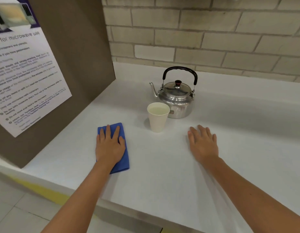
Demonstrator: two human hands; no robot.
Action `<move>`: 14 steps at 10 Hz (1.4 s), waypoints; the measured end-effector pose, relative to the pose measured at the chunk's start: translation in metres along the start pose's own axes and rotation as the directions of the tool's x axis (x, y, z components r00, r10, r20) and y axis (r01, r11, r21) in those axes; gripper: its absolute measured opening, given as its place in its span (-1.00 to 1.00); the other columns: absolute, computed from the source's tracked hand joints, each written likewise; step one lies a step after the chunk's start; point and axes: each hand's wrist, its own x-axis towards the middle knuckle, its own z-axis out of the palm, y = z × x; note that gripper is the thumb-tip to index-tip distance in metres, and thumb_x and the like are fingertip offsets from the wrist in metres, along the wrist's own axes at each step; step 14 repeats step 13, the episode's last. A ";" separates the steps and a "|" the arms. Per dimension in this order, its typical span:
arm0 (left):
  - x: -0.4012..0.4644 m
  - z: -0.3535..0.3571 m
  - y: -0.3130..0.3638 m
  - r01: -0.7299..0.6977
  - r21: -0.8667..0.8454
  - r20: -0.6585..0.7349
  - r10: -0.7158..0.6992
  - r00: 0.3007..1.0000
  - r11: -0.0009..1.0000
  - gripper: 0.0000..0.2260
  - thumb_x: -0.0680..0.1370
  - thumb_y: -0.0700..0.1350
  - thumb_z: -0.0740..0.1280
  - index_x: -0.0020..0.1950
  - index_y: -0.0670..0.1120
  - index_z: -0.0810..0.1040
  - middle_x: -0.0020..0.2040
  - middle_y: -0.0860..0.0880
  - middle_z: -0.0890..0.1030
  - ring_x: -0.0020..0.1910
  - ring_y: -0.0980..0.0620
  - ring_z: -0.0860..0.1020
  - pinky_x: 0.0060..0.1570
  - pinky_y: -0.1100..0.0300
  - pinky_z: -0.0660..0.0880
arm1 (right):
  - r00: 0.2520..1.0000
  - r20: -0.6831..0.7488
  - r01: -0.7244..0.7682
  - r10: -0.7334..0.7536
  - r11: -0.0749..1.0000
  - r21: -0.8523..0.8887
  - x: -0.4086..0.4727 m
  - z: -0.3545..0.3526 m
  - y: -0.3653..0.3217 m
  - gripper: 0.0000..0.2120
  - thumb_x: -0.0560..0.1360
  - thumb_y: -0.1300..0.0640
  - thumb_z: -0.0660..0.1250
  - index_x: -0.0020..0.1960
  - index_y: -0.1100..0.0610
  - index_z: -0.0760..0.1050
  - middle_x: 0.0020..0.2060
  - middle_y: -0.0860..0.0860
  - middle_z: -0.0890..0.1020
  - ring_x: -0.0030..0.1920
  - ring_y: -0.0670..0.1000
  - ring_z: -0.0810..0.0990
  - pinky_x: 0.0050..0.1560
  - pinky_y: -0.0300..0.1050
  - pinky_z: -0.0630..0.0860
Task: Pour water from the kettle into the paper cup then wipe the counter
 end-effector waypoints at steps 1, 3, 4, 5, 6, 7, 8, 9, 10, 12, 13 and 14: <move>0.037 -0.007 -0.018 0.025 0.015 0.005 -0.025 1.000 1.000 -0.53 0.61 0.01 -0.04 0.51 -0.02 0.00 0.55 -0.16 0.00 0.52 -0.22 -0.04 0.48 -0.06 -0.10 | 1.000 0.009 -0.012 0.012 1.000 -0.009 0.009 0.000 -0.003 -0.56 0.59 -0.08 -0.12 0.43 -0.02 0.20 0.48 0.03 0.18 0.49 0.12 0.01 0.48 0.15 -0.05; 0.131 0.000 0.002 -0.041 0.072 0.041 0.038 0.998 0.997 -0.54 0.61 -0.01 -0.07 0.51 -0.02 -0.01 0.56 -0.15 0.01 0.51 -0.23 -0.03 0.49 -0.08 -0.09 | 0.997 -0.061 -0.048 0.046 0.998 -0.033 0.031 0.003 -0.006 -0.57 0.59 -0.06 -0.09 0.39 0.01 0.25 0.44 0.03 0.25 0.46 0.11 0.09 0.44 0.15 0.03; 0.165 0.010 0.032 -0.197 0.080 0.082 0.191 0.978 0.977 -0.54 0.61 -0.02 -0.05 0.51 -0.03 0.01 0.56 -0.14 0.01 0.51 -0.21 0.00 0.50 -0.07 -0.09 | 0.991 -0.102 -0.089 0.084 0.995 -0.043 0.042 0.008 -0.011 -0.58 0.59 -0.06 -0.08 0.39 0.01 0.26 0.42 0.03 0.28 0.45 0.11 0.11 0.43 0.16 0.05; 0.172 0.018 0.046 -0.331 0.085 0.102 0.323 0.941 0.940 -0.54 0.61 -0.03 -0.04 0.51 -0.04 0.02 0.56 -0.13 0.03 0.51 -0.18 0.01 0.49 -0.05 -0.10 | 0.985 -0.120 -0.130 0.121 0.989 -0.072 0.048 0.012 -0.016 -0.58 0.59 -0.06 -0.07 0.40 0.01 0.25 0.42 0.02 0.28 0.45 0.12 0.11 0.42 0.18 0.06; 0.159 0.021 0.050 -0.425 0.084 0.105 0.416 0.903 0.901 -0.54 0.61 -0.02 -0.04 0.51 -0.03 0.01 0.56 -0.12 0.02 0.51 -0.18 0.01 0.49 -0.04 -0.10 | 0.981 -0.121 -0.161 0.151 0.984 -0.077 0.049 0.012 -0.020 -0.58 0.59 -0.06 -0.07 0.40 0.00 0.25 0.43 0.02 0.28 0.45 0.12 0.11 0.42 0.18 0.06; 0.135 0.025 0.053 -0.487 0.056 0.084 0.482 0.872 0.872 -0.55 0.61 -0.01 -0.05 0.51 -0.02 0.02 0.56 -0.11 0.03 0.52 -0.17 0.00 0.50 -0.03 -0.09 | 0.979 -0.128 -0.169 0.158 0.982 -0.081 0.048 0.012 -0.023 -0.58 0.59 -0.06 -0.05 0.40 0.00 0.25 0.42 0.01 0.29 0.44 0.11 0.13 0.42 0.18 0.08; 0.129 0.028 0.053 -0.492 0.023 0.070 0.489 0.869 0.870 -0.55 0.61 0.01 -0.04 0.51 0.00 0.03 0.56 -0.10 0.04 0.52 -0.14 -0.01 0.49 -0.01 -0.10 | 0.978 -0.125 -0.176 0.166 0.981 -0.080 0.048 0.009 -0.026 -0.59 0.59 -0.05 -0.05 0.40 0.00 0.26 0.42 0.01 0.29 0.44 0.09 0.14 0.41 0.18 0.10; 0.146 0.026 0.059 -0.455 0.036 0.092 0.451 0.888 0.890 -0.54 0.61 0.01 -0.06 0.51 -0.01 0.00 0.56 -0.10 0.01 0.52 -0.14 -0.01 0.49 -0.02 -0.11 | 0.980 -0.097 -0.181 0.174 0.980 -0.079 0.047 0.008 -0.028 -0.58 0.60 -0.05 -0.06 0.42 -0.01 0.22 0.45 0.00 0.25 0.46 0.08 0.10 0.44 0.17 0.06; 0.159 0.025 0.067 -0.429 0.047 0.120 0.421 0.899 0.902 -0.54 0.61 0.02 -0.08 0.51 -0.01 -0.04 0.56 -0.10 -0.03 0.53 -0.13 -0.04 0.49 -0.02 -0.14 | 0.982 -0.062 -0.185 0.181 0.981 -0.059 0.046 0.003 -0.028 -0.58 0.60 -0.05 -0.07 0.43 -0.02 0.20 0.46 -0.01 0.23 0.47 0.07 0.07 0.45 0.14 0.03; 0.157 0.013 0.067 -0.439 -0.025 0.057 0.440 0.896 0.898 -0.57 0.62 -0.10 -0.04 0.50 -0.11 0.08 0.55 -0.14 0.08 0.51 -0.14 0.06 0.49 -0.03 0.00 | 0.979 -0.047 -0.198 0.197 0.980 -0.010 0.046 -0.015 -0.030 -0.57 0.61 -0.06 -0.09 0.45 -0.01 0.16 0.48 0.00 0.20 0.49 0.07 0.05 0.48 0.14 -0.01; 0.152 -0.012 0.081 -0.372 -0.334 -0.196 0.322 0.926 0.866 -0.60 0.61 -0.18 0.05 0.44 -0.24 0.23 0.47 -0.25 0.25 0.46 -0.21 0.18 0.45 -0.06 0.12 | 0.971 -0.174 -0.177 0.165 0.982 -0.058 0.054 -0.037 -0.029 -0.56 0.60 -0.06 -0.06 0.45 0.01 0.16 0.46 0.05 0.23 0.47 0.10 0.11 0.45 0.13 0.07; 0.152 -0.012 0.081 -0.372 -0.334 -0.196 0.322 0.926 0.866 -0.60 0.61 -0.18 0.05 0.44 -0.24 0.23 0.47 -0.25 0.25 0.46 -0.21 0.18 0.45 -0.06 0.12 | 0.971 -0.174 -0.177 0.165 0.982 -0.058 0.054 -0.037 -0.029 -0.56 0.60 -0.06 -0.06 0.45 0.01 0.16 0.46 0.05 0.23 0.47 0.10 0.11 0.45 0.13 0.07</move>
